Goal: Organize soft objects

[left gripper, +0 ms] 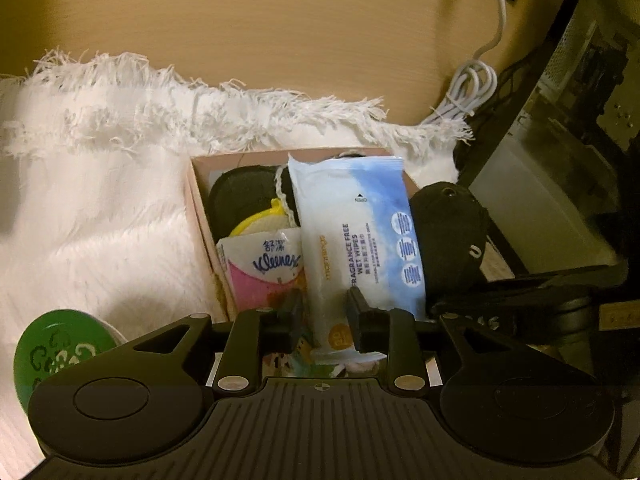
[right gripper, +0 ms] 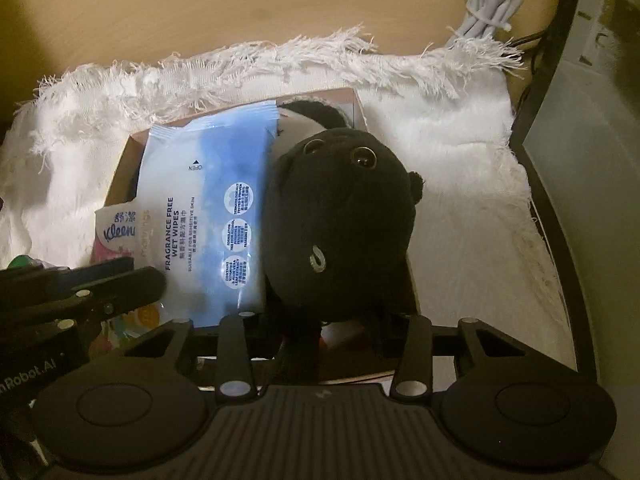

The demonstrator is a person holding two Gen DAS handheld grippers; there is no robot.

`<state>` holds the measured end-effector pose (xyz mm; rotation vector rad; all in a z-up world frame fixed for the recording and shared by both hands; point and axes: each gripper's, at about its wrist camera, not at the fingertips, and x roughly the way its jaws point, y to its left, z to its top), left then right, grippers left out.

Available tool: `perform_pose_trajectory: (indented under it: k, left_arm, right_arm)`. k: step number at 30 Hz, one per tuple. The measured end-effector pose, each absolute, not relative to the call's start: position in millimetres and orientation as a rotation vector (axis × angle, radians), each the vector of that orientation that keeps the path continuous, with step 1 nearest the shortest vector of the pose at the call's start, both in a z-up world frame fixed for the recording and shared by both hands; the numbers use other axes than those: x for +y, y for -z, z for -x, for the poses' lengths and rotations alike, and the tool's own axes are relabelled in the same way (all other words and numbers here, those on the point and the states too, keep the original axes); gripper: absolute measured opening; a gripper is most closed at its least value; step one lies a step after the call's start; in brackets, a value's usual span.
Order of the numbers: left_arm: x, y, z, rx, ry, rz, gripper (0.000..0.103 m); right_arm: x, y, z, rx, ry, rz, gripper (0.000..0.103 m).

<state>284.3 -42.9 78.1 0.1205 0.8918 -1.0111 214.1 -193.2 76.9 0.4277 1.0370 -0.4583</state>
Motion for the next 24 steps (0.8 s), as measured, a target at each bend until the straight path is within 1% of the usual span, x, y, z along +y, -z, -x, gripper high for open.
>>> perform_pose_trajectory:
  k: [2,3,5,6,7,8,11,12,14,18,21,24]
  left_arm:
    - [-38,-81,-280,0.877,1.016,-0.118,0.026]
    - [-35,-83,-278,0.865,1.019,-0.113,0.026]
    - [-28,-88,-273,0.846,1.021,-0.094,0.026]
    - [-24,-91,-271,0.834,1.020,-0.079,0.026]
    - [-19,-95,-268,0.818,1.021,-0.062,0.026]
    - [-13,-100,-263,0.796,1.017,-0.049,0.026]
    - [10,-112,-236,0.731,0.959,-0.008,0.026]
    - [21,-112,-224,0.714,0.929,0.009,0.026]
    - [38,-109,-197,0.681,0.864,0.014,0.026]
    - [60,-83,-135,0.663,0.663,0.061,0.026]
    - [63,-56,-89,0.631,0.523,0.062,0.026]
    - [63,-33,-60,0.662,0.401,0.104,0.026]
  right_arm:
    - [-197,-84,-208,1.014,0.462,-0.463,0.043]
    - [-199,-89,-204,0.995,0.462,-0.481,0.045]
    - [-199,-100,-192,0.952,0.468,-0.499,0.058]
    - [-198,-106,-186,0.927,0.472,-0.498,0.059]
    - [-197,-113,-180,0.906,0.463,-0.498,0.066]
    - [-194,-121,-174,0.884,0.464,-0.487,0.074]
    - [-182,-142,-158,0.801,0.442,-0.413,0.087]
    - [-178,-147,-152,0.773,0.416,-0.388,0.090]
    - [-169,-153,-137,0.724,0.337,-0.342,0.099]
    - [-152,-139,-102,0.677,0.170,-0.223,0.100]
    - [-145,-117,-81,0.728,0.049,-0.191,0.100]
    - [-147,-86,-69,0.786,-0.006,-0.189,0.101]
